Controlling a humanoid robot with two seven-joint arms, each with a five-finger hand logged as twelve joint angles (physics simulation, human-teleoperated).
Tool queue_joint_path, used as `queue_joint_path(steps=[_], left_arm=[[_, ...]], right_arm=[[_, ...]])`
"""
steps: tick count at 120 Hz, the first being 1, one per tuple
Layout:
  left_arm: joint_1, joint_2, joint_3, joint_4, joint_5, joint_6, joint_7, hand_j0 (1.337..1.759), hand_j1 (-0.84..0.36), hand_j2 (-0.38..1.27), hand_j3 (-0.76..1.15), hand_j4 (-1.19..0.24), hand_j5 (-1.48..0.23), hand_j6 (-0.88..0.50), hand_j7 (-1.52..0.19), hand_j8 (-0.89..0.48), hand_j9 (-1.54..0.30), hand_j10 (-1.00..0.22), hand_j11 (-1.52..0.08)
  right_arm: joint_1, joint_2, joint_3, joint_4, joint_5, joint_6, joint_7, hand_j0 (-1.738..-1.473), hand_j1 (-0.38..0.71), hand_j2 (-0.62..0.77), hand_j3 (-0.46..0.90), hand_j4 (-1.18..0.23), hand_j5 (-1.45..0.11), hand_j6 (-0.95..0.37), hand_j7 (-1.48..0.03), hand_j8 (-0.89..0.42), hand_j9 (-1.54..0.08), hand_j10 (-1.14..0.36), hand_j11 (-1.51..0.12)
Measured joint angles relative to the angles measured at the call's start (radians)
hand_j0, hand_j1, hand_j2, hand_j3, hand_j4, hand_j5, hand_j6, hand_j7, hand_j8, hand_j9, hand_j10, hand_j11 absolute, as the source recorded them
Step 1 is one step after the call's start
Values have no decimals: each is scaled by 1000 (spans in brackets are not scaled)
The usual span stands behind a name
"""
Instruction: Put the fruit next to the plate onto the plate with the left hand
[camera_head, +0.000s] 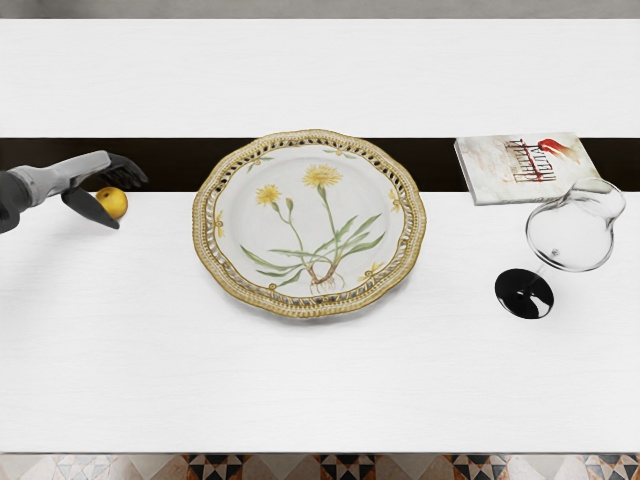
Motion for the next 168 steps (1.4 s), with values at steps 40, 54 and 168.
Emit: queue_joint_path(steps=[40, 54, 168], left_arm=[[0, 2, 5, 1, 0, 0, 0, 1658, -147, 88, 0, -419, -542, -420, -541, -420, -541, -419, -541], [0, 1, 8, 1, 0, -1, 0, 1658, -155, 89, 0, -426, -550, -426, -550, -426, -549, -425, -549], [-2, 2, 20, 0, 0, -11, 0, 1658, -211, 103, 0, -487, -605, -488, -604, -453, -609, -462, -615]], right_arm=[[0, 0, 0, 0, 0, 0, 0, -1658, -317, -5, 0, -27, -35, -27, -35, -27, -35, -27, -35], [0, 0, 0, 0, 0, 0, 0, -1658, -317, -5, 0, -27, -35, -27, -35, -27, -35, -27, -35], [0, 0, 0, 0, 0, 0, 0, -1658, -317, -5, 0, -27, -34, -27, -34, -27, -34, -27, -34]])
